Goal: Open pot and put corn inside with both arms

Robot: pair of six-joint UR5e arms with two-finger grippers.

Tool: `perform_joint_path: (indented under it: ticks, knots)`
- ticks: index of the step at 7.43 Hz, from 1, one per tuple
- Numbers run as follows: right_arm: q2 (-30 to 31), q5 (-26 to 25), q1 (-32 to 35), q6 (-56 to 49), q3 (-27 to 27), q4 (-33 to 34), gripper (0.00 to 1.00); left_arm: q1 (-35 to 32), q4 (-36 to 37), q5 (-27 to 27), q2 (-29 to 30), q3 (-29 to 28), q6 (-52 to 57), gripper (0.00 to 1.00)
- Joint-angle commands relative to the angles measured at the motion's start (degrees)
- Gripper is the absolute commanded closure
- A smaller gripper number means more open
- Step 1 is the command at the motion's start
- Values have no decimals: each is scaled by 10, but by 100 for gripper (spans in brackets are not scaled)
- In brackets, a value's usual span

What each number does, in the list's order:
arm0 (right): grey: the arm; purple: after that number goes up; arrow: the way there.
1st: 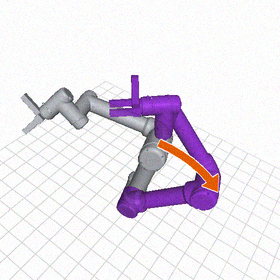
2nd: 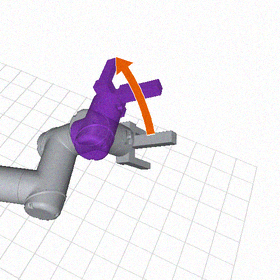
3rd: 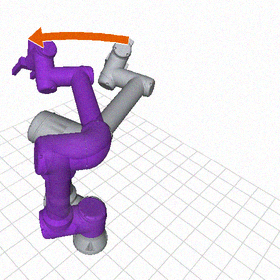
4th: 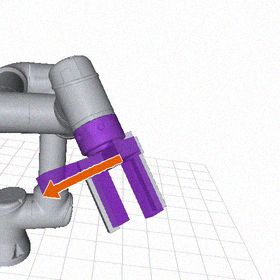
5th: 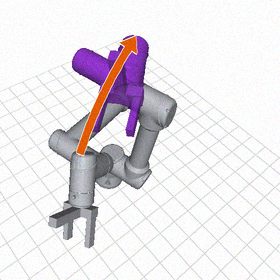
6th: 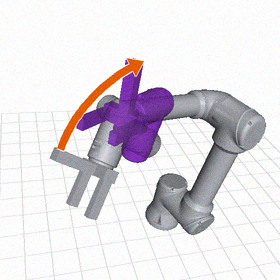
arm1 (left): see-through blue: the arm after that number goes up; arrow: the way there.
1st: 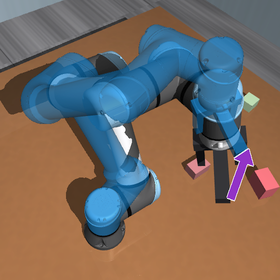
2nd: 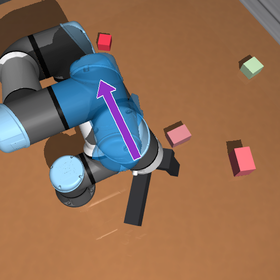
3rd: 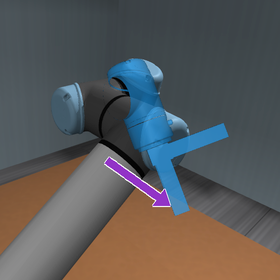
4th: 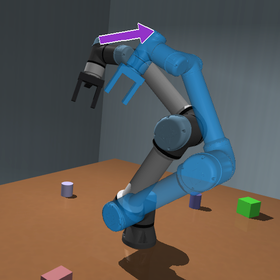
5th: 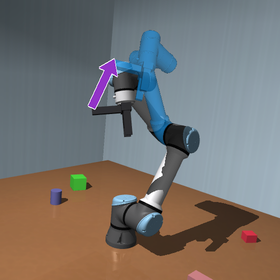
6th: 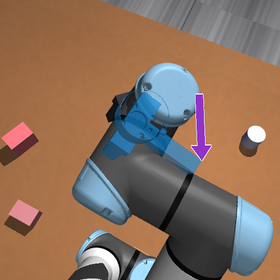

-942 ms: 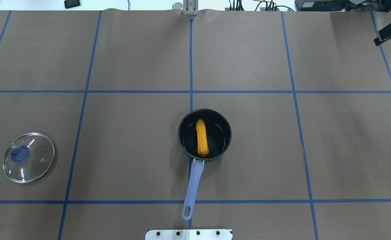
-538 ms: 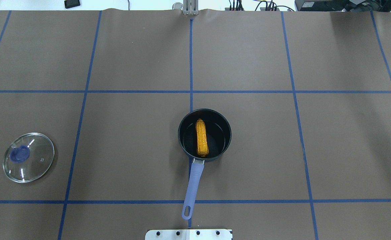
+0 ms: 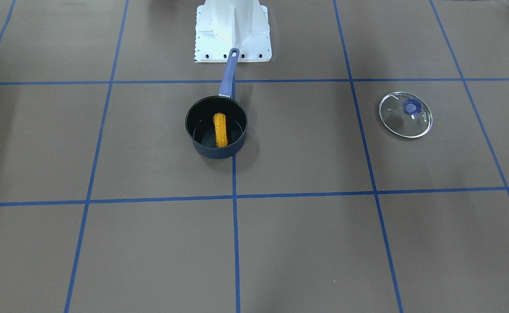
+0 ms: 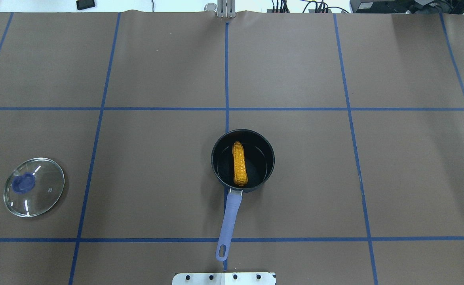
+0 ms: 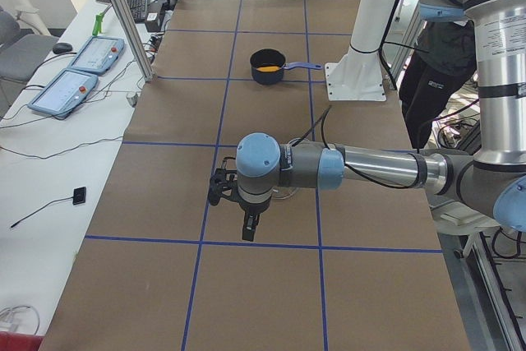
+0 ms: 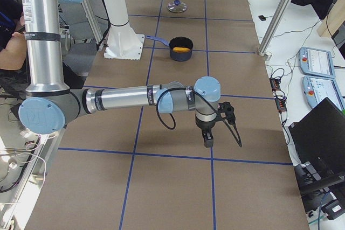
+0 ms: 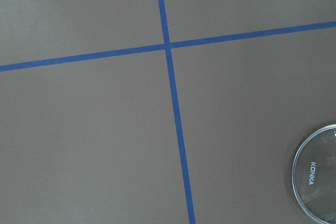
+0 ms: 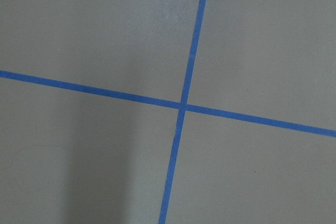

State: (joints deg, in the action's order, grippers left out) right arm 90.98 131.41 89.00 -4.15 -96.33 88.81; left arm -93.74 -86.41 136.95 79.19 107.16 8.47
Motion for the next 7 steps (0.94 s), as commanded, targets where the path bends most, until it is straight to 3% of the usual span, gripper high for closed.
perform_joint_path:
  ticks: [1,7]
  knots:
    - [3,1,3,-1,3,0,0,0,-1,1,-7,0,0,1]
    - [4,3,3,4,4,0,0,0,-2,2,-15,6,0,1]
